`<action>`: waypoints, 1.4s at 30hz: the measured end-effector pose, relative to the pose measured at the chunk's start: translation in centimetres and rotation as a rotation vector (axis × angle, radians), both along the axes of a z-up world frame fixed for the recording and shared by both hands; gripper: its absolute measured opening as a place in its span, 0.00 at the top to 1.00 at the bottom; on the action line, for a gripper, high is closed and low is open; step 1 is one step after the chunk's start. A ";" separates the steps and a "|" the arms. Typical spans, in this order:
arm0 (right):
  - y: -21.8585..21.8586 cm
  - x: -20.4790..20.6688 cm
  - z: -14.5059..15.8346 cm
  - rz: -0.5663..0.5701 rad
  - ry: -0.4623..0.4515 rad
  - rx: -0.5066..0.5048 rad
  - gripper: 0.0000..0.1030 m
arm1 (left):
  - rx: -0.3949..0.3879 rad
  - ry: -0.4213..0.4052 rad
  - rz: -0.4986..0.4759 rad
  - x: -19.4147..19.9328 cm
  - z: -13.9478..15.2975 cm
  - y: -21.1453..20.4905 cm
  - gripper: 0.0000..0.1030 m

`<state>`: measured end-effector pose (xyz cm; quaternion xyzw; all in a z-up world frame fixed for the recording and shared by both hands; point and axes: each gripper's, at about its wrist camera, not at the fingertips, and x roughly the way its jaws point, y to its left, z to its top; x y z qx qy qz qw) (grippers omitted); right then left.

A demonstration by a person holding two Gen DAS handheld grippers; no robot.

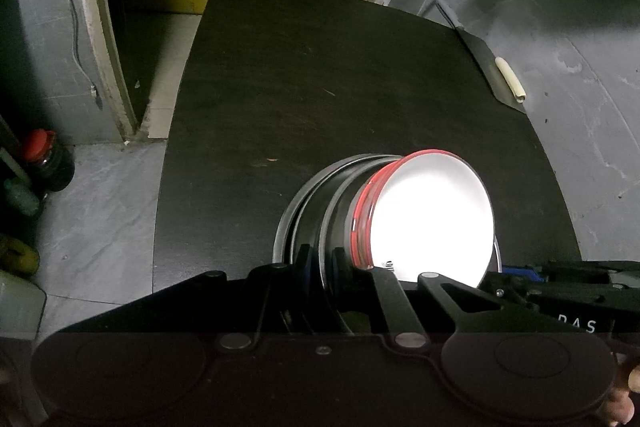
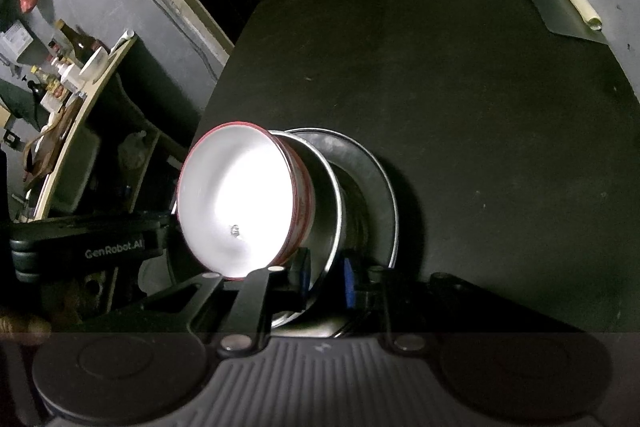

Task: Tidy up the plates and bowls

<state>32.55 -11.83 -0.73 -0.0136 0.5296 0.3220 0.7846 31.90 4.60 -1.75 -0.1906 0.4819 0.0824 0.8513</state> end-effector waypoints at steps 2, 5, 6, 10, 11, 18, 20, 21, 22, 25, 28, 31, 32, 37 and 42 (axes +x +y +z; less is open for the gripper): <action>0.0 -0.2 0.0 -0.003 -0.008 -0.003 0.80 | 0.002 0.000 0.000 0.0 0.0 0.0 0.90; 0.1 -0.7 0.2 -0.005 -0.038 -0.015 0.80 | 0.010 -0.001 0.001 0.0 0.1 -0.1 0.89; 0.2 -0.8 0.2 -0.006 -0.046 -0.020 0.80 | 0.013 -0.001 0.001 -0.1 0.1 -0.2 0.89; 0.5 -1.6 0.3 -0.009 -0.078 -0.040 0.78 | 0.024 -0.001 0.000 0.0 0.1 -0.4 0.89; 0.5 -1.6 0.4 -0.012 -0.080 -0.043 0.77 | 0.024 0.000 0.001 0.0 0.1 -0.4 0.89; 0.2 -1.7 0.4 -0.026 -0.090 -0.045 0.72 | 0.031 -0.002 0.009 -0.1 0.3 -0.4 0.88; 0.2 -1.8 0.5 -0.030 -0.095 -0.048 0.72 | 0.038 0.000 0.007 -0.1 0.4 -0.5 0.88; 0.3 -1.8 0.5 -0.031 -0.098 -0.051 0.72 | 0.040 0.001 0.008 -0.1 0.4 -0.6 0.88; 0.3 -1.9 0.6 -0.034 -0.101 -0.054 0.71 | 0.042 0.002 0.008 -0.1 0.4 -0.7 0.88; 0.1 -2.0 0.8 -0.041 -0.113 -0.056 0.69 | 0.040 0.002 0.015 -0.1 0.4 -0.7 0.88; -0.2 -2.2 1.1 -0.048 -0.119 -0.046 0.64 | 0.044 0.004 0.014 -0.1 0.4 -0.7 0.88; -0.4 -2.4 1.2 -0.053 -0.122 -0.040 0.63 | 0.047 0.006 0.016 -0.1 0.4 -0.8 0.88; -0.4 -2.4 1.2 -0.054 -0.125 -0.040 0.63 | 0.045 0.005 0.018 -0.1 0.4 -0.8 0.88; -0.7 -2.6 1.3 -0.068 -0.140 -0.044 0.55 | 0.048 -0.003 0.028 -0.3 0.5 -0.7 0.87; -1.5 -2.9 1.4 -0.092 -0.146 -0.031 0.43 | 0.159 0.018 0.064 -0.7 0.9 -1.2 0.46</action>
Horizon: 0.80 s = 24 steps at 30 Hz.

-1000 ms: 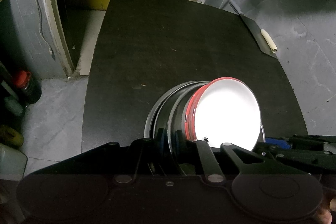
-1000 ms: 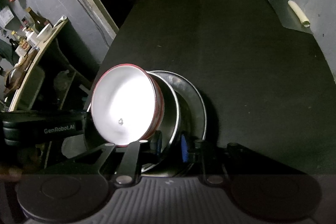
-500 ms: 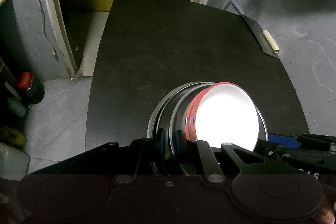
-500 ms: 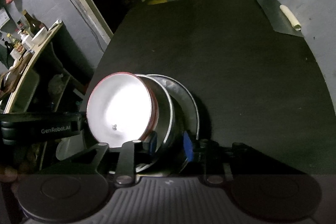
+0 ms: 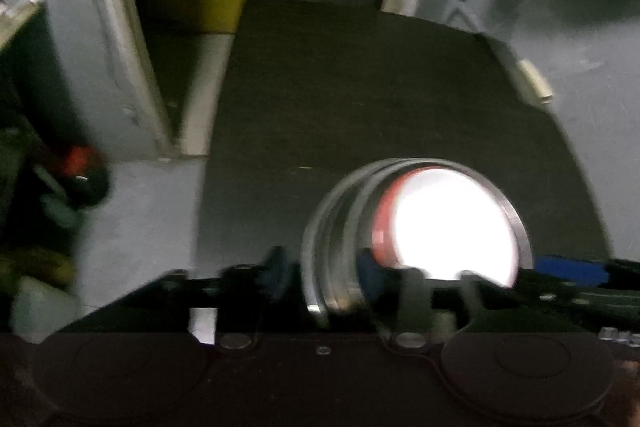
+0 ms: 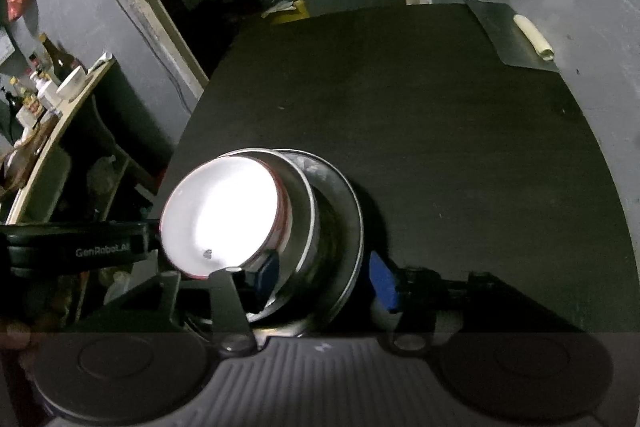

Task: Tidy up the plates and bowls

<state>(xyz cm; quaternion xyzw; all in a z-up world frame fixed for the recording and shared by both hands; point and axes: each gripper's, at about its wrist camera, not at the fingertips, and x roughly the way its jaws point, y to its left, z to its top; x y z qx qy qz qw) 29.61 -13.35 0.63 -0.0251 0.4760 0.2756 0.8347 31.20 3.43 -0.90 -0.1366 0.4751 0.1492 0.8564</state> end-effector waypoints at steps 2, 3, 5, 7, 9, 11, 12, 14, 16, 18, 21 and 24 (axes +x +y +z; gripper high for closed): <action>-0.3 -0.3 0.1 -0.003 -0.006 0.010 0.39 | 0.008 -0.015 0.008 -0.4 0.2 0.2 0.43; -0.4 -0.4 0.1 -0.003 -0.010 0.011 0.39 | -0.003 -0.024 0.017 -0.6 0.3 0.4 0.42; -0.6 -0.5 0.2 -0.007 -0.020 0.012 0.37 | 0.001 -0.032 0.029 -0.8 0.5 0.5 0.38; -0.8 -0.8 0.4 -0.012 -0.030 0.016 0.36 | 0.020 -0.037 0.032 -1.0 0.7 0.4 0.35; -1.1 -1.0 0.5 -0.017 -0.040 0.020 0.35 | 0.034 -0.043 0.034 -1.2 1.0 0.2 0.31; -1.4 -1.3 0.7 -0.018 -0.050 0.026 0.33 | 0.040 -0.054 0.041 -1.5 1.3 0.0 0.29; -1.5 -1.5 0.9 -0.018 -0.057 0.030 0.33 | 0.045 -0.057 0.044 -1.7 1.5 -0.1 0.29; -1.8 -1.8 1.1 -0.017 -0.069 0.038 0.27 | 0.062 -0.062 0.050 -1.9 1.7 -0.4 0.25; -2.0 -2.0 1.4 -0.014 -0.082 0.044 0.22 | 0.085 -0.070 0.053 -2.1 2.2 -0.7 0.21; -2.2 -2.2 1.6 -0.006 -0.097 0.054 0.19 | 0.092 -0.089 0.056 -2.6 2.7 -1.0 0.15; -2.5 -2.6 2.0 0.002 -0.118 0.068 0.14 | 0.097 -0.124 0.067 -3.5 3.4 -1.5 0.12; -2.8 -3.2 2.3 0.009 -0.144 0.080 0.07 | 0.117 -0.142 0.076 -4.2 4.0 -2.0 0.08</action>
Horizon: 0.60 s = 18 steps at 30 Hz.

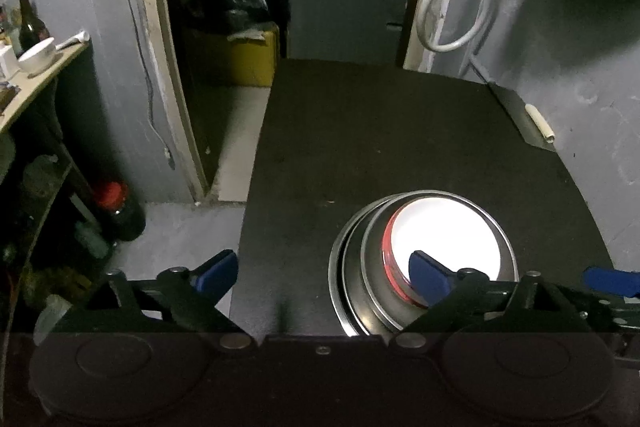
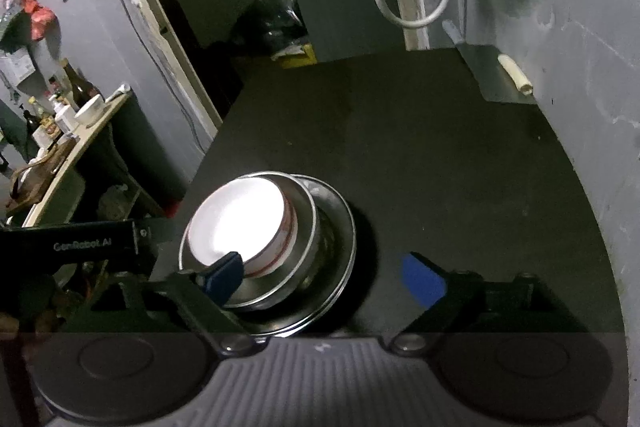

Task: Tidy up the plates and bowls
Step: 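Open both tools and pull them back from the stack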

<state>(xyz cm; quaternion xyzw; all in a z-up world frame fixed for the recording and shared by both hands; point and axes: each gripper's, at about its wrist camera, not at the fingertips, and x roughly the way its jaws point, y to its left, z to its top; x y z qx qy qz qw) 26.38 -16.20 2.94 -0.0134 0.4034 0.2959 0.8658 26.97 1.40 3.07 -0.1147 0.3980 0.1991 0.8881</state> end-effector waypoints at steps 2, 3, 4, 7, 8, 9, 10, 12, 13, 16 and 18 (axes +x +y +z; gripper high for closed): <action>-0.2 -0.4 0.3 0.003 -0.016 0.012 0.03 | 0.026 -0.013 0.012 -0.7 0.3 -0.5 0.04; -0.3 -0.6 0.5 0.004 -0.022 0.017 0.02 | 0.041 -0.022 0.015 -1.0 0.4 -0.7 0.02; -0.3 -0.8 0.6 0.003 -0.029 0.021 0.01 | 0.054 -0.033 0.017 -1.4 0.6 -0.9 0.02; -0.5 -1.3 0.9 0.003 -0.050 0.023 0.00 | 0.067 -0.056 0.010 -2.2 1.0 -1.2 0.01; -0.5 -1.6 1.0 0.004 -0.055 0.021 0.00 | 0.063 -0.061 0.011 -2.5 1.1 -1.2 0.01; -0.5 -1.8 1.1 0.004 -0.059 0.021 0.00 | 0.058 -0.066 0.013 -2.8 1.1 -1.1 0.01; -0.5 -2.1 1.2 0.004 -0.064 0.021 0.00 | 0.052 -0.071 0.015 -3.2 1.2 -0.9 0.01; -0.3 -2.6 1.4 0.003 -0.071 0.016 0.00 | 0.042 -0.079 0.014 -3.8 1.3 -0.7 0.01; -0.2 -2.9 1.6 -0.003 -0.074 0.013 0.00 | 0.040 -0.081 0.012 -4.0 1.2 -0.7 0.01; -0.1 -4.0 2.0 -0.023 -0.092 0.006 0.00 | 0.041 -0.102 -0.011 -5.2 1.4 -0.5 0.01; -0.1 -4.9 2.3 -0.044 -0.106 -0.001 0.00 | 0.045 -0.119 -0.037 -6.1 1.5 -0.6 0.01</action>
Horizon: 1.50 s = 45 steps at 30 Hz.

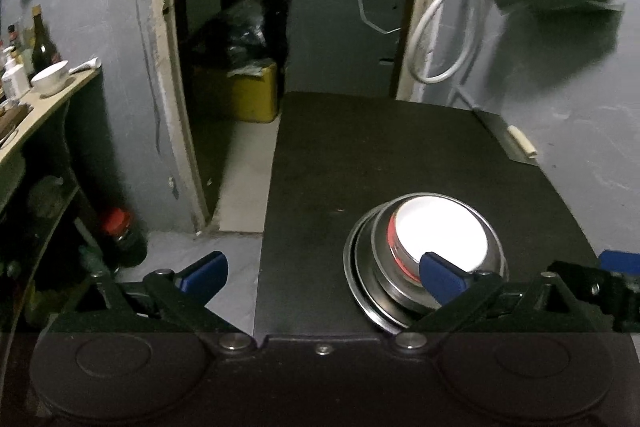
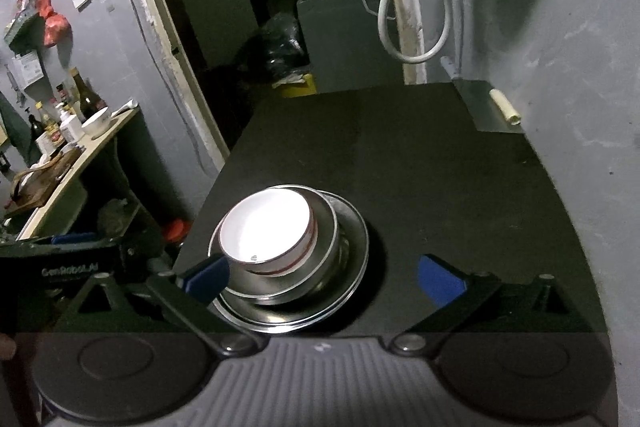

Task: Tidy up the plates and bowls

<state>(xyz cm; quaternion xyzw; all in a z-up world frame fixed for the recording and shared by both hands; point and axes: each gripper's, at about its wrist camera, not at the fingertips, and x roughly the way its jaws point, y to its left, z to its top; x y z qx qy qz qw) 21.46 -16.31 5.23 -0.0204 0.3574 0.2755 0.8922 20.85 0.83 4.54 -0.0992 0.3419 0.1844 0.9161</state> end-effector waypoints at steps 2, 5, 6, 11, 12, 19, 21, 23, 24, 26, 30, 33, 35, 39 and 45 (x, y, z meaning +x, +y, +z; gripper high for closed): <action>0.0 -1.1 0.4 -0.025 -0.014 -0.004 0.00 | -0.005 -0.009 -0.026 -0.9 0.1 0.0 0.01; 0.0 -2.7 0.8 -0.066 -0.033 -0.013 0.00 | -0.020 -0.026 -0.054 -2.2 0.3 0.0 0.01; 0.0 -3.3 0.9 -0.078 -0.039 -0.015 0.00 | -0.022 -0.033 -0.066 -2.7 0.4 0.0 0.01; 0.1 -6.1 0.9 -0.124 -0.060 -0.040 0.00 | -0.015 -0.056 -0.105 -5.4 0.6 0.1 0.01; 0.1 -6.7 0.8 -0.130 -0.061 -0.042 0.00 | -0.017 -0.056 -0.108 -5.8 0.6 0.0 0.01; 0.0 -10.3 1.0 -0.163 -0.066 -0.054 0.00 | -0.017 -0.050 -0.129 -9.5 0.7 0.0 0.01; -0.1 -11.4 1.1 -0.165 -0.070 -0.059 0.00 | -0.018 -0.049 -0.130 -10.6 0.7 -0.1 0.01; -0.3 -12.5 1.1 -0.166 -0.078 -0.062 0.00 | -0.021 -0.051 -0.132 -11.8 0.7 -0.3 0.01; -0.4 -13.1 1.1 -0.167 -0.081 -0.063 0.00 | -0.021 -0.051 -0.132 -12.3 0.7 -0.4 0.01; -0.6 -14.0 1.0 -0.170 -0.085 -0.065 0.00 | -0.020 -0.052 -0.134 -13.4 0.7 -0.6 0.01; -1.3 -15.9 0.9 -0.177 -0.091 -0.060 0.00 | -0.013 -0.055 -0.139 -15.2 0.7 -1.2 0.01; -1.6 -17.1 0.7 -0.177 -0.093 -0.060 0.00 | -0.003 -0.054 -0.144 -16.4 0.8 -1.6 0.01; -1.8 -17.9 0.5 -0.178 -0.087 -0.061 0.00 | 0.004 -0.049 -0.143 -17.0 0.7 -1.8 0.01; -2.1 -19.0 0.3 -0.170 -0.083 -0.064 0.00 | 0.004 -0.038 -0.140 -18.0 0.6 -2.1 0.01; -2.7 -20.4 0.0 -0.165 -0.083 -0.072 0.00 | 0.002 -0.030 -0.138 -19.3 0.2 -2.6 0.01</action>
